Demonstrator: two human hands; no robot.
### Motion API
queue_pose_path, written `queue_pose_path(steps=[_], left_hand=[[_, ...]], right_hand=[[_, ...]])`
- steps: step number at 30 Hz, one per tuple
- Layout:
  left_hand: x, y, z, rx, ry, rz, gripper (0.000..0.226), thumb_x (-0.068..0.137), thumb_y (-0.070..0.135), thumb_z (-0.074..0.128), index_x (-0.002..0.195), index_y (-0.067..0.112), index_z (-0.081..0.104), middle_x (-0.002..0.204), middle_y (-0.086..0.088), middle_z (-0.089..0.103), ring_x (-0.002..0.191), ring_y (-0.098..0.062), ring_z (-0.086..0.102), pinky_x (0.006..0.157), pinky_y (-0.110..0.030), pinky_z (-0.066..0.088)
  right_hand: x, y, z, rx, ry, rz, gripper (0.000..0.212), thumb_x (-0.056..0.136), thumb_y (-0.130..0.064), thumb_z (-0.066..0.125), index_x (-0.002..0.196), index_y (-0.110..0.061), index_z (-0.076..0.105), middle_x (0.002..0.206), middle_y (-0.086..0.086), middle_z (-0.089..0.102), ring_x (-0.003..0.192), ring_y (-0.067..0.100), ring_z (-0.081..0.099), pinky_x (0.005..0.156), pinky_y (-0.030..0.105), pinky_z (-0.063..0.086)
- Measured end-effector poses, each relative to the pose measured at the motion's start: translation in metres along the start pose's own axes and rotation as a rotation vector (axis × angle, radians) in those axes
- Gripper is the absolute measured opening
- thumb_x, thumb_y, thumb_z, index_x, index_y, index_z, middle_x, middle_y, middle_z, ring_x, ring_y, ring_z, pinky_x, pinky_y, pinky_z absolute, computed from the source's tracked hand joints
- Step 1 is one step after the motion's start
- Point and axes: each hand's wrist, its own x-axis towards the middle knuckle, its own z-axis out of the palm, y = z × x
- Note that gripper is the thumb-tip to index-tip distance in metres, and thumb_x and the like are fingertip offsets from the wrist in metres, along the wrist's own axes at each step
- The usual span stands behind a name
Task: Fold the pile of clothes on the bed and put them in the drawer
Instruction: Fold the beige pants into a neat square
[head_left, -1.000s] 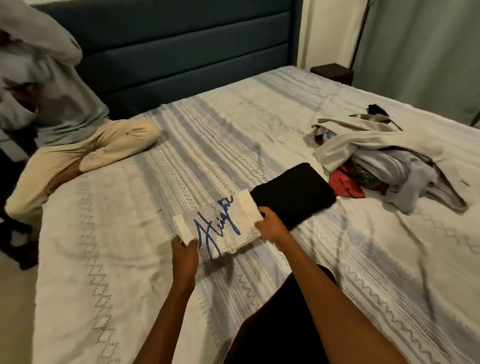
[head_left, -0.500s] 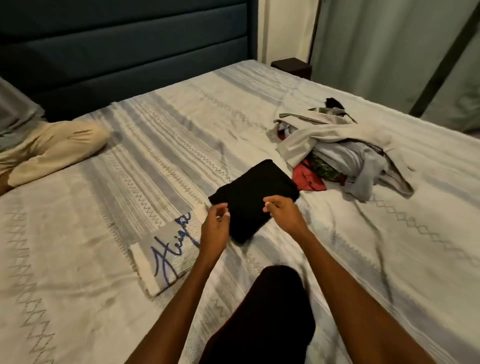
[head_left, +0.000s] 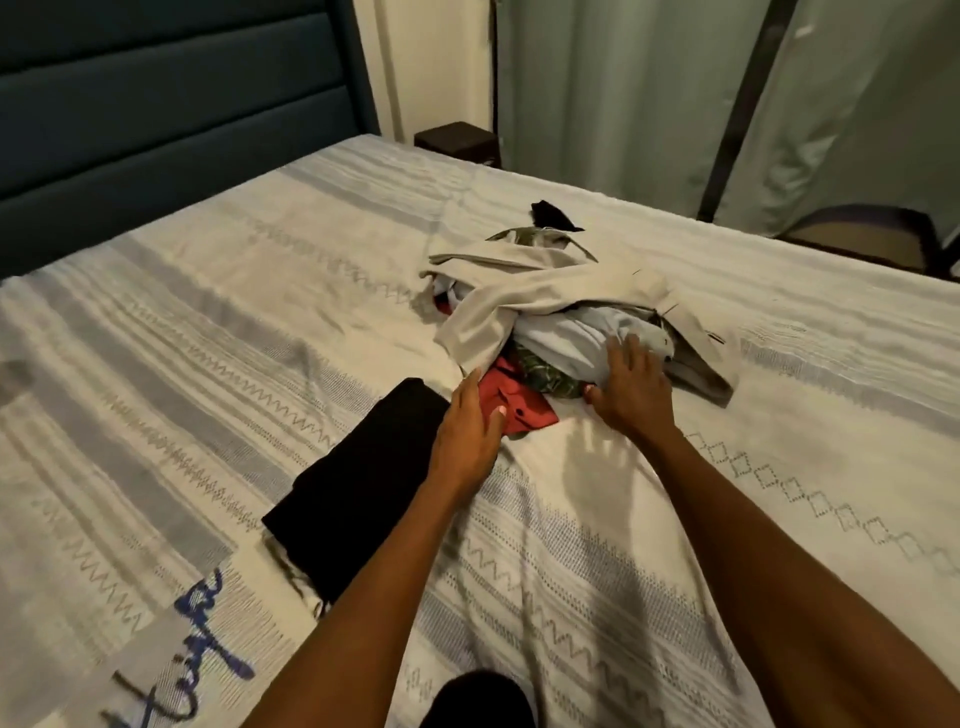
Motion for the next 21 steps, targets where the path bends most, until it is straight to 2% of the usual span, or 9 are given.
queue_pose_path(steps=[3, 6, 8, 10, 11, 13, 16, 19, 21], left_hand=[[0.02, -0.002, 0.007, 0.001, 0.007, 0.005, 0.061, 0.101, 0.027, 0.05, 0.154, 0.009, 0.024, 0.157, -0.014, 0.032, 0.142, -0.03, 0.034, 0.113, -0.043, 0.035], [0.032, 0.001, 0.009, -0.026, 0.009, 0.005, 0.061, 0.101, 0.034, 0.046, 0.154, 0.012, 0.026, 0.157, -0.01, 0.033, 0.142, -0.027, 0.036, 0.113, -0.042, 0.036], [0.038, 0.003, 0.008, -0.034, 0.023, -0.005, 0.058, 0.102, 0.035, 0.046, 0.153, 0.016, 0.027, 0.155, -0.009, 0.036, 0.138, -0.027, 0.041, 0.109, -0.045, 0.04], [0.045, 0.008, 0.008, -0.018, 0.04, -0.006, 0.055, 0.102, 0.033, 0.047, 0.152, 0.017, 0.029, 0.154, -0.008, 0.038, 0.136, -0.027, 0.043, 0.107, -0.045, 0.042], [0.047, 0.01, 0.007, -0.015, 0.043, -0.008, 0.054, 0.103, 0.033, 0.047, 0.152, 0.017, 0.031, 0.154, -0.007, 0.039, 0.136, -0.027, 0.043, 0.106, -0.045, 0.042], [0.049, 0.013, 0.004, -0.014, 0.043, -0.011, 0.05, 0.102, 0.032, 0.048, 0.149, 0.017, 0.036, 0.15, -0.007, 0.044, 0.132, -0.026, 0.047, 0.104, -0.045, 0.044], [0.047, 0.017, 0.002, -0.034, 0.026, 0.0, 0.039, 0.101, 0.03, 0.049, 0.138, 0.017, 0.047, 0.135, -0.006, 0.057, 0.123, -0.024, 0.054, 0.099, -0.045, 0.048], [0.041, 0.027, 0.003, -0.076, 0.021, 0.019, 0.031, 0.102, 0.028, 0.05, 0.13, 0.018, 0.055, 0.124, -0.002, 0.063, 0.114, -0.019, 0.059, 0.095, -0.043, 0.05], [0.035, 0.038, 0.009, -0.118, 0.034, 0.034, 0.028, 0.102, 0.03, 0.05, 0.127, 0.02, 0.057, 0.121, -0.001, 0.065, 0.108, -0.017, 0.061, 0.091, -0.041, 0.053]], right_hand=[[0.035, 0.004, -0.005, 0.054, 0.088, 0.026, 0.087, 0.093, -0.054, 0.057, 0.159, -0.02, 0.012, 0.166, 0.018, 0.006, 0.14, 0.047, 0.035, 0.108, 0.059, 0.039], [0.06, -0.001, -0.02, 0.089, 0.138, 0.096, 0.079, 0.098, -0.063, 0.041, 0.16, -0.024, 0.011, 0.163, 0.013, 0.022, 0.134, 0.045, 0.042, 0.106, 0.06, 0.036], [0.074, -0.005, -0.026, 0.035, 0.138, 0.049, 0.074, 0.099, -0.06, 0.04, 0.16, -0.028, 0.011, 0.162, 0.012, 0.024, 0.14, 0.042, 0.034, 0.109, 0.061, 0.03], [0.092, -0.012, -0.029, -0.042, 0.059, -0.068, 0.07, 0.1, -0.05, 0.045, 0.16, -0.032, 0.012, 0.166, 0.01, 0.013, 0.148, 0.042, 0.02, 0.114, 0.062, 0.023], [0.1, -0.019, -0.031, -0.07, 0.004, -0.118, 0.067, 0.101, -0.046, 0.046, 0.159, -0.033, 0.015, 0.167, 0.008, 0.011, 0.15, 0.04, 0.014, 0.116, 0.063, 0.019], [0.112, -0.033, -0.031, -0.109, -0.049, -0.133, 0.052, 0.102, -0.038, 0.048, 0.152, -0.036, 0.037, 0.161, 0.006, 0.033, 0.15, 0.033, 0.019, 0.117, 0.059, 0.014], [0.106, -0.039, -0.035, 0.013, 0.069, -0.086, 0.035, 0.102, -0.034, 0.046, 0.132, -0.03, 0.063, 0.129, 0.01, 0.063, 0.132, 0.03, 0.045, 0.11, 0.051, 0.028], [0.077, -0.029, -0.043, 0.29, 0.313, -0.098, 0.04, 0.1, -0.032, 0.037, 0.121, -0.017, 0.068, 0.103, 0.016, 0.07, 0.104, 0.037, 0.062, 0.101, 0.05, 0.04], [0.05, -0.011, -0.054, 0.546, 0.452, -0.02, 0.04, 0.098, -0.027, 0.038, 0.118, -0.009, 0.067, 0.097, 0.019, 0.072, 0.09, 0.038, 0.065, 0.087, 0.048, 0.051]])
